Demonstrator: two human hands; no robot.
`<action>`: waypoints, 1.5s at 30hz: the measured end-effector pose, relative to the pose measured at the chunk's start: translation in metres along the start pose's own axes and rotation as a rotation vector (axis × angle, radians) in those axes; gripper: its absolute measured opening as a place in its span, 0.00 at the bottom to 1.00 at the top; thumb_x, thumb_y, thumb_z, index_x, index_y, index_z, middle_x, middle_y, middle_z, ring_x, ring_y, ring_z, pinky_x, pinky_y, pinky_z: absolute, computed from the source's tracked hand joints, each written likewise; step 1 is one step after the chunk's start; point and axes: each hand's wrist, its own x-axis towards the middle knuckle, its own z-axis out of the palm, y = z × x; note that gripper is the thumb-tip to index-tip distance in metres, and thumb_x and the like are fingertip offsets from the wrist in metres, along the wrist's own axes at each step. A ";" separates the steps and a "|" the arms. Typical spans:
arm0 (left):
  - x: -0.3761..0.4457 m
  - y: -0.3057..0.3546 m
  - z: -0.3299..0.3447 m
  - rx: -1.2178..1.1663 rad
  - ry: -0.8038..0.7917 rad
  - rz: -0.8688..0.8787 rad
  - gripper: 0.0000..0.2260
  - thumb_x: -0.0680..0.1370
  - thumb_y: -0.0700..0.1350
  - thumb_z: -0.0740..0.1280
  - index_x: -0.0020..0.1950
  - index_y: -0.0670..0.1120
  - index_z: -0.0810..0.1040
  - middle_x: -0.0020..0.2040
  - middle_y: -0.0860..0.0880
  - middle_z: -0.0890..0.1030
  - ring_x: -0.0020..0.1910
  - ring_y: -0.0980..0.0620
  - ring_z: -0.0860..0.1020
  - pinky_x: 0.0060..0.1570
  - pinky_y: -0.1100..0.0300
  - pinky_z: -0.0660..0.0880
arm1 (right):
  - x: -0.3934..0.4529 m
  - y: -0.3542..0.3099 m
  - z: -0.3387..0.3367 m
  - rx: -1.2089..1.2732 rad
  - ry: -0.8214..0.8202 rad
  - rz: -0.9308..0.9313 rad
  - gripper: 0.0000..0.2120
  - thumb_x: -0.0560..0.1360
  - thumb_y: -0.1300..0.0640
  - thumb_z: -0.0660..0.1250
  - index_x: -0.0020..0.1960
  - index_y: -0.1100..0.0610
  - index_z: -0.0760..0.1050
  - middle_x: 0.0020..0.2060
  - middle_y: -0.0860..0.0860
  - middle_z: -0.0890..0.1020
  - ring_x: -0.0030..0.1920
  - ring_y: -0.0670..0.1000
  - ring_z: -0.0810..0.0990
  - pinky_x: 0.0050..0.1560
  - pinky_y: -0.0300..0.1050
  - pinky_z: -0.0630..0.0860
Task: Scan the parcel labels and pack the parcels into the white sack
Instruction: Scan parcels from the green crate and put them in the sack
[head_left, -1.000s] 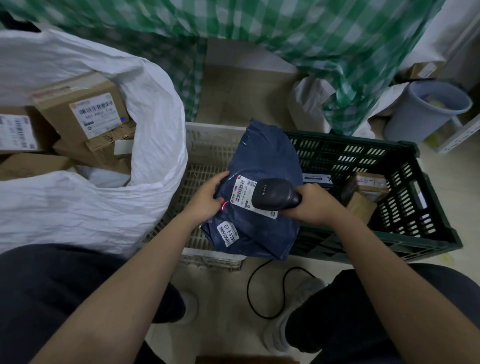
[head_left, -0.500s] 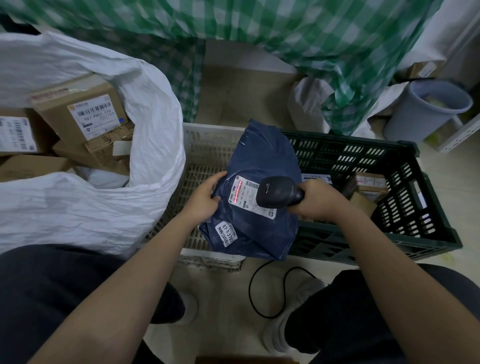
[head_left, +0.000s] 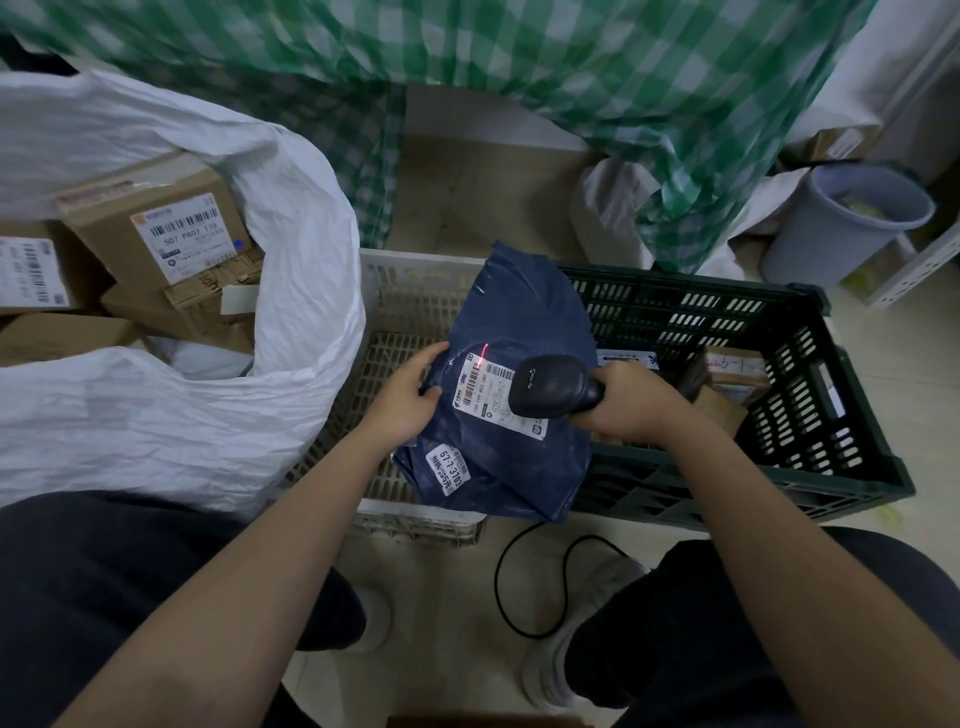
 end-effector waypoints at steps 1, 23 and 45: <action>0.000 0.001 0.000 0.002 0.001 0.001 0.25 0.79 0.34 0.60 0.73 0.54 0.66 0.69 0.54 0.71 0.65 0.49 0.73 0.66 0.45 0.71 | 0.000 0.000 0.000 0.002 0.000 -0.001 0.09 0.69 0.55 0.72 0.35 0.58 0.75 0.31 0.53 0.81 0.36 0.51 0.80 0.38 0.45 0.76; 0.068 0.043 0.032 0.327 0.081 -0.059 0.29 0.78 0.51 0.67 0.77 0.52 0.59 0.73 0.44 0.65 0.70 0.44 0.68 0.68 0.51 0.66 | 0.054 0.066 0.061 0.981 0.486 0.566 0.15 0.69 0.55 0.77 0.50 0.61 0.77 0.35 0.53 0.80 0.35 0.53 0.78 0.40 0.49 0.75; 0.014 0.088 0.019 0.091 0.365 0.086 0.17 0.78 0.40 0.67 0.66 0.47 0.71 0.63 0.47 0.76 0.61 0.49 0.74 0.55 0.58 0.70 | 0.022 0.024 0.024 1.309 0.800 0.279 0.15 0.70 0.72 0.71 0.50 0.57 0.74 0.42 0.52 0.82 0.41 0.51 0.81 0.48 0.49 0.77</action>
